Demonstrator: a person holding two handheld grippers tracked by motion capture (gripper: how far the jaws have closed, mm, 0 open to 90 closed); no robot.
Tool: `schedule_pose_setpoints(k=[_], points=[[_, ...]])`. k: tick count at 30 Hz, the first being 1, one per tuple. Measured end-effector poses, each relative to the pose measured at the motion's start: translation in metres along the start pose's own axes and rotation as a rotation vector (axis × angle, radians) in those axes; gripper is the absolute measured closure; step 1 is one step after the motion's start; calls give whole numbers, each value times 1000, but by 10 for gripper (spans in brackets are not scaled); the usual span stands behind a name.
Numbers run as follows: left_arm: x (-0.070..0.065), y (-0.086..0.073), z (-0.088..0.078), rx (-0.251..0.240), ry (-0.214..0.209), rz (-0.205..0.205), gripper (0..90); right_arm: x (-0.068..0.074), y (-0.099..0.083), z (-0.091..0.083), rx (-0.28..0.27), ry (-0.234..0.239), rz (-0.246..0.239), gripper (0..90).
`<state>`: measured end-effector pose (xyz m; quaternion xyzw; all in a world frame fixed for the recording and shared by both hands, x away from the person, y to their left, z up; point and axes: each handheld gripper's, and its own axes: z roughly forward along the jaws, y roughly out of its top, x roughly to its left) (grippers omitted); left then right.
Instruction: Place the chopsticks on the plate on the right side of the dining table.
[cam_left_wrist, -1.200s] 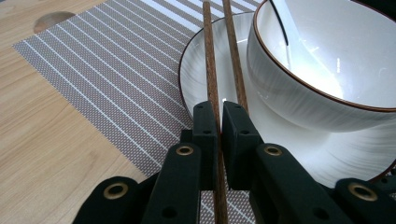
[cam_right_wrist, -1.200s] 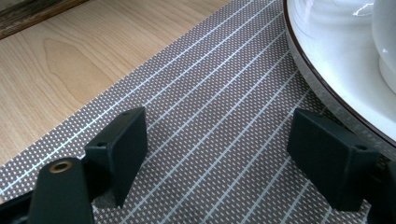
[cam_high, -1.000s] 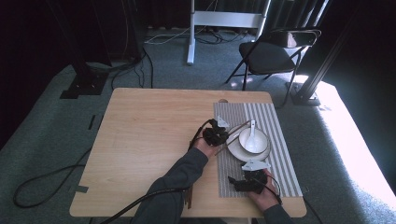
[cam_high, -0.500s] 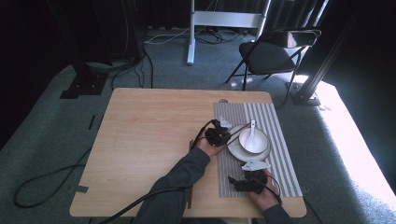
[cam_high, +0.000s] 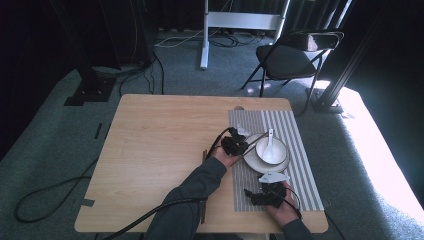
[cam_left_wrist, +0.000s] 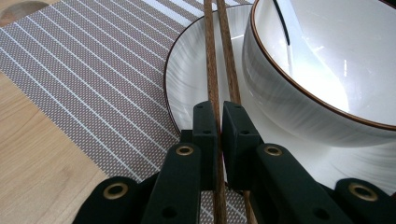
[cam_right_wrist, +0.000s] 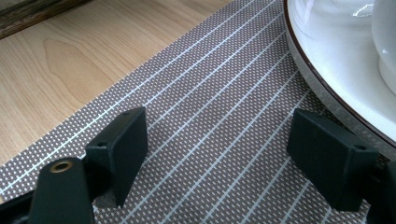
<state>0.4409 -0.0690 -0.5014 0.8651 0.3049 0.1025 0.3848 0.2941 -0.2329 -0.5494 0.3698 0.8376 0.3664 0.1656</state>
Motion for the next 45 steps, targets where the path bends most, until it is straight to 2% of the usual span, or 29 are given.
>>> schedule_pose_setpoints(k=[12,45], points=[[2,2,3,-1,-10,-14,848,0,0,0,0,0,0,198],[0,3,9,-9,-42,-20,843,0,0,0,0,0,0,199]])
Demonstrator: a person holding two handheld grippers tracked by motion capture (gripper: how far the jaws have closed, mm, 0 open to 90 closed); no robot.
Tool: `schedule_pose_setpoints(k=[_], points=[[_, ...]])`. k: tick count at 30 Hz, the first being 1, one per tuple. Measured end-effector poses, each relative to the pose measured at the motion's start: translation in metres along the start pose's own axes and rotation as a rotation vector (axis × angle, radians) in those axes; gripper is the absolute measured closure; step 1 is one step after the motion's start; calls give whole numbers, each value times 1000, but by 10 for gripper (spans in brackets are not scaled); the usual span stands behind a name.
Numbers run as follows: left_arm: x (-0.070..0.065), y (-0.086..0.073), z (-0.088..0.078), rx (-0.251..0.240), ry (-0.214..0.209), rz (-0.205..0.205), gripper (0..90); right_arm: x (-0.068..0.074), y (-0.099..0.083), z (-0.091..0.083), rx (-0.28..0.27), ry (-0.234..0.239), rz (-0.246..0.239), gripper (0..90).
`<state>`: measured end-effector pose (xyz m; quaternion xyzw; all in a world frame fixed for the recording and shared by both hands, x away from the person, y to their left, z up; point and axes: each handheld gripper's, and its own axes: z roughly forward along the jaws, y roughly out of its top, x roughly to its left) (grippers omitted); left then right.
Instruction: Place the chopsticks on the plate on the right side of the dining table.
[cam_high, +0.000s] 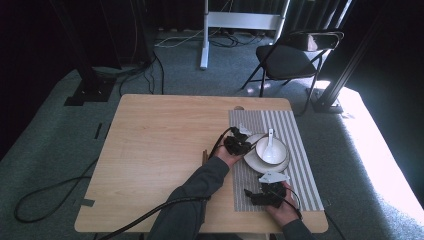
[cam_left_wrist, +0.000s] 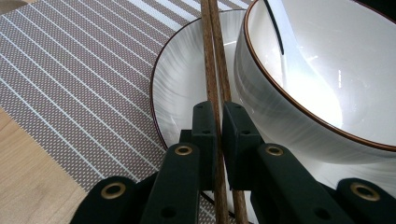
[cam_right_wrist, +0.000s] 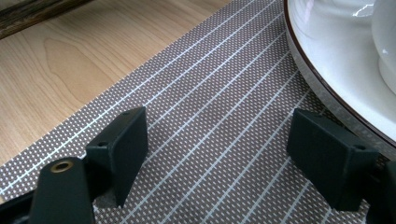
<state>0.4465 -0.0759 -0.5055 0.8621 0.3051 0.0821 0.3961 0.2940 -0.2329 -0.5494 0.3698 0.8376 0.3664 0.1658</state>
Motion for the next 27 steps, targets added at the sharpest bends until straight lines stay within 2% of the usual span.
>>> schedule_pose_setpoints(k=[14,26,27], points=[[1,0,-2,-5,-10,-7,820,0,0,0,0,1,0,199],[-3,-4,-30,-37,-3,4,720,-1,0,0,1,3,4,194],[-4,-5,-32,-39,-7,-3,683,-1,0,0,2,3,2,194]])
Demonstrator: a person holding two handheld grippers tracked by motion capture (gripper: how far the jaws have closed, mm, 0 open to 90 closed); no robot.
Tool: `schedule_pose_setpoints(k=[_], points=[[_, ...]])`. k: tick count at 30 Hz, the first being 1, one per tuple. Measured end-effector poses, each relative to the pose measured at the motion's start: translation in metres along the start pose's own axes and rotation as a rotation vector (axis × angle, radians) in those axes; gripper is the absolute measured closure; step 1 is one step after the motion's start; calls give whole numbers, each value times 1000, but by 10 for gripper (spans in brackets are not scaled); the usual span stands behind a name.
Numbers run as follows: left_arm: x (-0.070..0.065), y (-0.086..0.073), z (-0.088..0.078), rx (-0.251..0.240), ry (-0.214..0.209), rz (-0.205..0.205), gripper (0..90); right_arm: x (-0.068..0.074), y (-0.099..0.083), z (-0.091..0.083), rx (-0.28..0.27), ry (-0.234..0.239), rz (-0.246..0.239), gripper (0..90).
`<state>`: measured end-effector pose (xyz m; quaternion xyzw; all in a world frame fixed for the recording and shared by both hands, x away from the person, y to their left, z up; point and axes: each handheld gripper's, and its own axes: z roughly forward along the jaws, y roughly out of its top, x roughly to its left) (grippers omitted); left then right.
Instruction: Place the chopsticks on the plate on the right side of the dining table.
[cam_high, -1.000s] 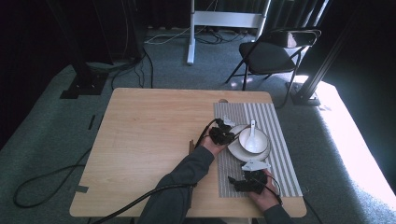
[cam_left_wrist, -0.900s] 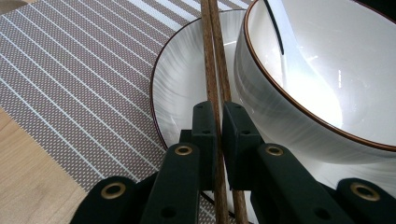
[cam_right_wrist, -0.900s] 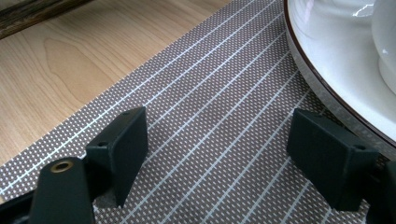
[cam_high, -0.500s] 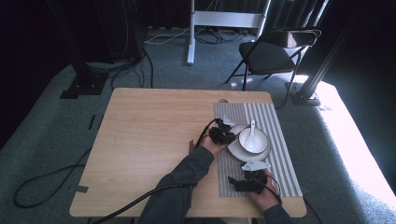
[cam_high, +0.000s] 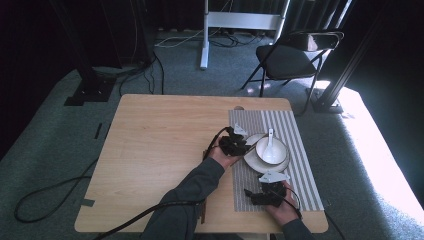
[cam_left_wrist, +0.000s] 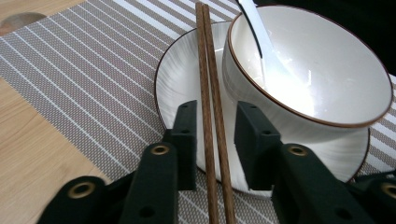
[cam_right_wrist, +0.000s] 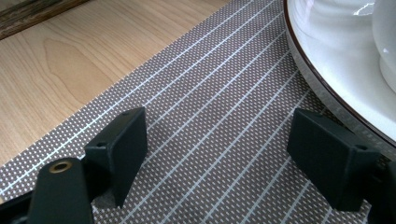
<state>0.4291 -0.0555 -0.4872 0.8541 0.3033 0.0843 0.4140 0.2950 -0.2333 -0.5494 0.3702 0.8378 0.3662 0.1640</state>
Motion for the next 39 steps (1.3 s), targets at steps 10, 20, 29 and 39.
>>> schedule_pose_setpoints(k=[10,20,29,39], points=[[-6,-11,-7,0,8,6,612,0,0,0,-3,3,-1,196],[-13,-22,-13,9,42,13,561,1,0,-5,-2,-7,-17,320],[-18,-34,-19,14,67,32,535,-7,1,-25,-55,-25,15,471],[-22,-51,-20,46,94,64,541,-14,-2,-42,-61,-14,26,591]])
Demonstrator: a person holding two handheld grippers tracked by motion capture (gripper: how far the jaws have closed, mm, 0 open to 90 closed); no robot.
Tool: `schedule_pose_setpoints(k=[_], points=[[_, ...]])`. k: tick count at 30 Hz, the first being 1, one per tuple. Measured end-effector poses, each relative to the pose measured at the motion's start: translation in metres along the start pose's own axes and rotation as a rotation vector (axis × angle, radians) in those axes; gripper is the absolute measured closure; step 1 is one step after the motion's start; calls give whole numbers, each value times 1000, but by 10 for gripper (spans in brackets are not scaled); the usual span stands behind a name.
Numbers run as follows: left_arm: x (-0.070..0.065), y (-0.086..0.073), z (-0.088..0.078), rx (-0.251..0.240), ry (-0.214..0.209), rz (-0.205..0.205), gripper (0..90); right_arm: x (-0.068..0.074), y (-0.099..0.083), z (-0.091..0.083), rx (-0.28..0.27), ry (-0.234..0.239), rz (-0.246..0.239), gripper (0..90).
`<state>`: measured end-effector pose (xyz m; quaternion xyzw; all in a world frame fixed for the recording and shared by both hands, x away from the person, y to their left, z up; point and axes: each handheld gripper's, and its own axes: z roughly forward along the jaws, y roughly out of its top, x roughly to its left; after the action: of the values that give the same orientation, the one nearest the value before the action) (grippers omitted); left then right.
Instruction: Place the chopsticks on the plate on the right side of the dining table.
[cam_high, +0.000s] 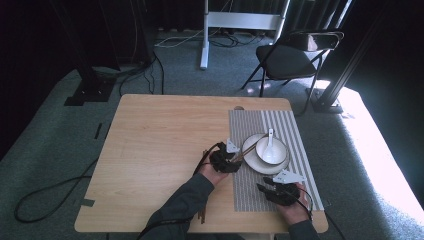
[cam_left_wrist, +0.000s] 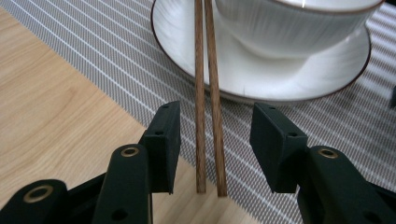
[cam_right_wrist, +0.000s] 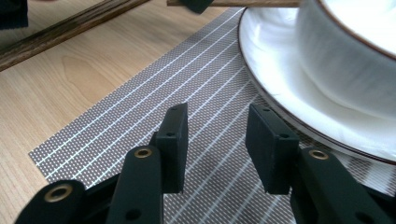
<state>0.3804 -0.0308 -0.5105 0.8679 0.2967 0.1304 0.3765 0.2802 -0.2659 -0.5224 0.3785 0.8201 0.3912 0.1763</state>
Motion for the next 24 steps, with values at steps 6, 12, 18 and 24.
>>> schedule_pose_setpoints(k=[6,12,18,24], points=[[-2,-6,0,25,31,24,609,-7,-2,-12,-32,-41,18,582],[-4,-8,1,39,34,41,692,-17,-3,-24,-62,-76,47,570],[-3,-8,2,48,41,51,762,-22,-4,-30,-66,-104,51,553],[-1,-7,3,54,43,65,801,-30,-5,-38,-77,-138,71,544]])
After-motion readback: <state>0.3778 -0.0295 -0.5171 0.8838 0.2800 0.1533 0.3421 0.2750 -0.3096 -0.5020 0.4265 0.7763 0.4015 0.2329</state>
